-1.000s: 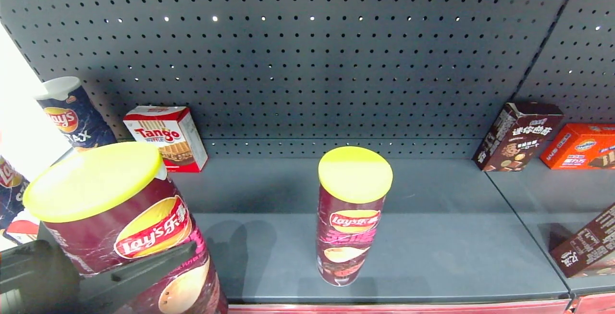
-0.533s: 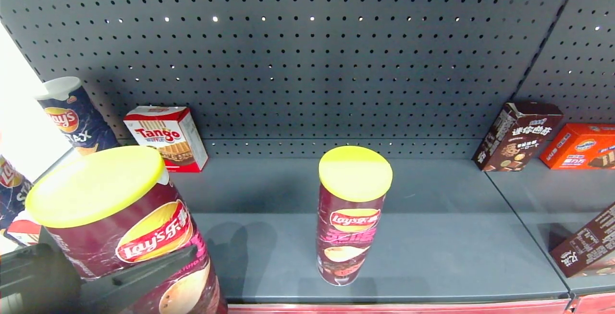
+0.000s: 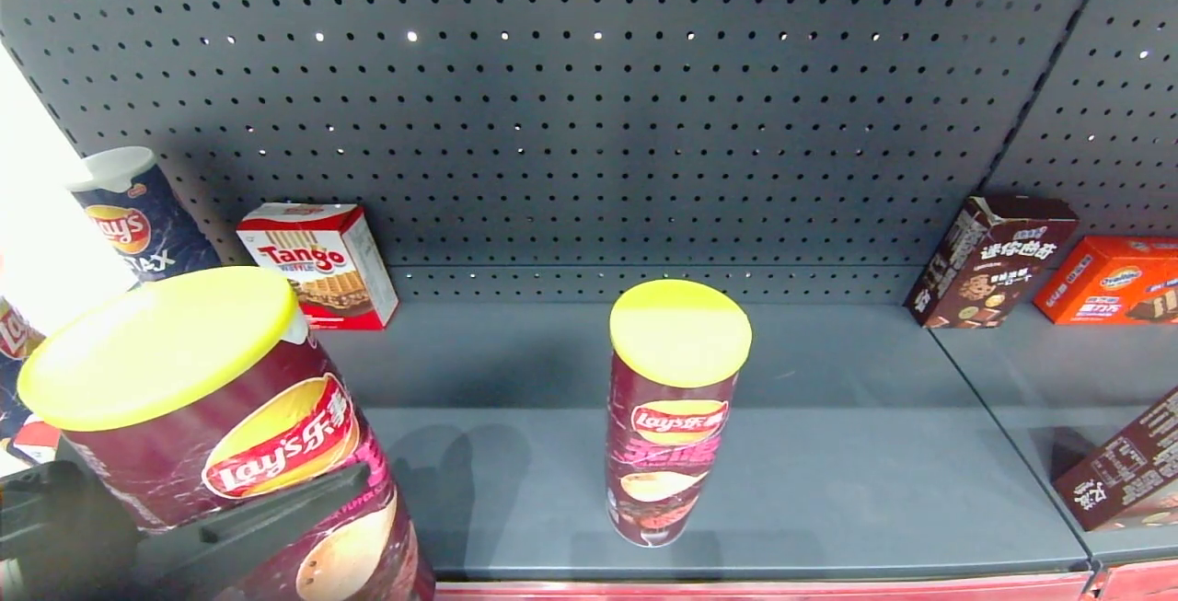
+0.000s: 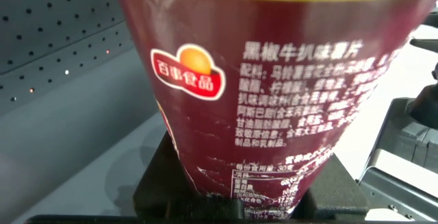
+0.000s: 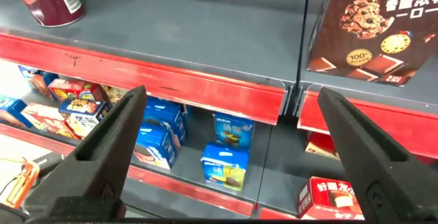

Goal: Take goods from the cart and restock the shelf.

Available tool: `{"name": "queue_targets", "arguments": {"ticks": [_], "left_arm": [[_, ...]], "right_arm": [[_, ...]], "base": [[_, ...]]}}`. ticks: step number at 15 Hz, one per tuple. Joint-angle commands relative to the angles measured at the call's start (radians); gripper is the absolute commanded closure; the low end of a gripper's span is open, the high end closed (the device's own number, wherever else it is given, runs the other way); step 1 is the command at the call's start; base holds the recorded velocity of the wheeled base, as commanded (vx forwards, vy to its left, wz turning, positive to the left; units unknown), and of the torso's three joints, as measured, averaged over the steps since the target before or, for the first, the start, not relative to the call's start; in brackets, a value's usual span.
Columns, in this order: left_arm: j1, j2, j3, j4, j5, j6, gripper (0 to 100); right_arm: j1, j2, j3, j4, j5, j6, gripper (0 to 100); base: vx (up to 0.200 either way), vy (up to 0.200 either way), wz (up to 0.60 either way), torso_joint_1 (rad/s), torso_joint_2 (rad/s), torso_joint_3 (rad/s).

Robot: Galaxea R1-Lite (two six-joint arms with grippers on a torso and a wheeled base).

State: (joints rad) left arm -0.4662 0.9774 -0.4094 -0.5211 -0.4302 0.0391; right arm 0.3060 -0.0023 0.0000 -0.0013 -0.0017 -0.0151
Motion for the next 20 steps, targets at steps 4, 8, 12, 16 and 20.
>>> {"name": "queue_targets", "arguments": {"ticks": [4,8,12,16,20], "left_arm": [[-0.025,0.017,-0.039,0.001,-0.002,0.001,100],[-0.022,0.081,-0.062,0.000,-0.001,0.001,100],[0.024,0.193,-0.152,0.004,-0.009,-0.001,100],[0.043,0.392,-0.249,-0.043,-0.102,0.054,100],[0.113,0.572,-0.304,-0.208,-0.122,0.125,100]], "right_arm": [[0.001,0.002,0.000,0.000,-0.001,0.000,0],[0.001,0.002,0.000,0.000,-0.001,0.000,0],[0.001,0.002,0.000,0.000,0.000,0.000,0],[0.001,0.002,0.000,0.000,-0.001,0.000,0],[0.001,0.002,0.000,0.000,-0.001,0.000,0]], "base": [[0.000,0.000,0.00,0.000,0.00,0.000],[0.000,0.000,0.00,0.000,0.00,0.000],[0.000,0.000,0.00,0.000,0.00,0.000],[0.000,0.000,0.00,0.000,0.00,0.000],[0.000,0.000,0.00,0.000,0.00,0.000]]}}
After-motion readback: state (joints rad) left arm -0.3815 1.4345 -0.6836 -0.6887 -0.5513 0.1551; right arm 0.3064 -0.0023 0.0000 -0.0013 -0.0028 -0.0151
